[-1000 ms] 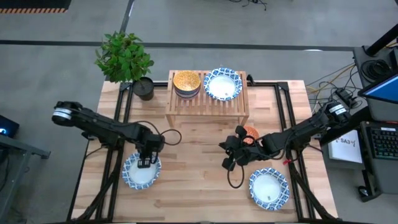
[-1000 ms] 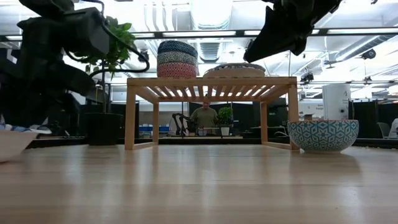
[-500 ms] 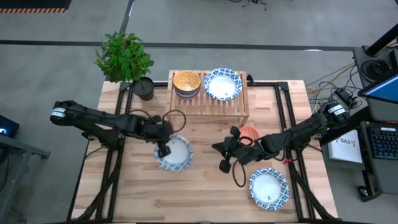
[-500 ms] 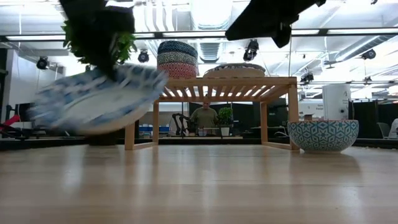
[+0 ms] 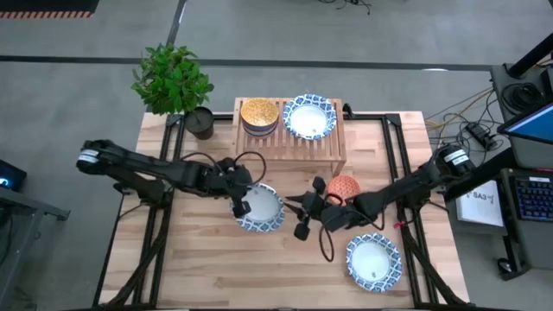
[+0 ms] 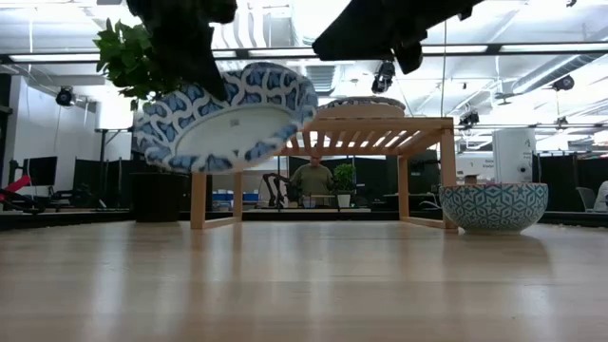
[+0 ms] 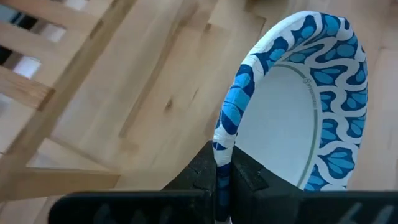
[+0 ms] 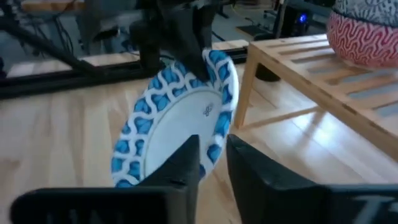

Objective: Place and stack bowls onto a shelf
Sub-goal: Stack the white patterned bowl on top of the other white patterned bowl on the shelf, then stack the orange bowl on top of the yellow bowl on the shelf

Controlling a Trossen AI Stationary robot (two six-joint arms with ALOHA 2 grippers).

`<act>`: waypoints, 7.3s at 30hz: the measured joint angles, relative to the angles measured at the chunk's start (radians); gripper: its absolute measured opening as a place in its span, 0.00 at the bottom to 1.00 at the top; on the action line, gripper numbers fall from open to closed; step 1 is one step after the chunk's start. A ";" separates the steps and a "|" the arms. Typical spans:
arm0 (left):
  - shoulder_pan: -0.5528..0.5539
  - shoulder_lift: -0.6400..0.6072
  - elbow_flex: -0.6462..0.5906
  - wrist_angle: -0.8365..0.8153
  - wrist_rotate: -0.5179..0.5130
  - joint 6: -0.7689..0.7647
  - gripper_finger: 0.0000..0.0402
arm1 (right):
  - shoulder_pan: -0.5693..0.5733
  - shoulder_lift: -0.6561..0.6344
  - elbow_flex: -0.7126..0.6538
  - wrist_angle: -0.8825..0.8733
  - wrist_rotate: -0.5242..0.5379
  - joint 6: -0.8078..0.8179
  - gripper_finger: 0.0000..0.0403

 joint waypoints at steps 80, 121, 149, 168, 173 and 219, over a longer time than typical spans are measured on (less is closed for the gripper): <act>-0.032 -0.390 -0.297 0.731 -0.001 0.499 0.41 | -0.511 -0.270 0.647 -1.077 -0.343 0.103 0.02; -0.036 -0.598 -0.443 0.798 0.010 0.491 0.40 | -1.149 -0.179 0.434 -0.745 -0.833 0.272 0.33; -0.036 -0.597 -0.444 0.720 -0.114 0.532 0.40 | -0.575 -0.195 0.612 -1.067 -0.836 0.485 0.30; -0.036 -0.597 -0.444 0.698 -0.114 0.537 0.40 | -0.315 0.138 0.599 -1.804 -0.781 0.676 0.30; -0.036 -0.597 -0.444 0.693 -0.114 0.537 0.40 | -0.317 0.217 0.599 -1.756 -0.780 0.614 0.33; -0.036 -0.597 -0.444 0.687 -0.128 0.537 0.40 | -0.206 0.346 0.595 -1.560 -0.965 0.510 0.04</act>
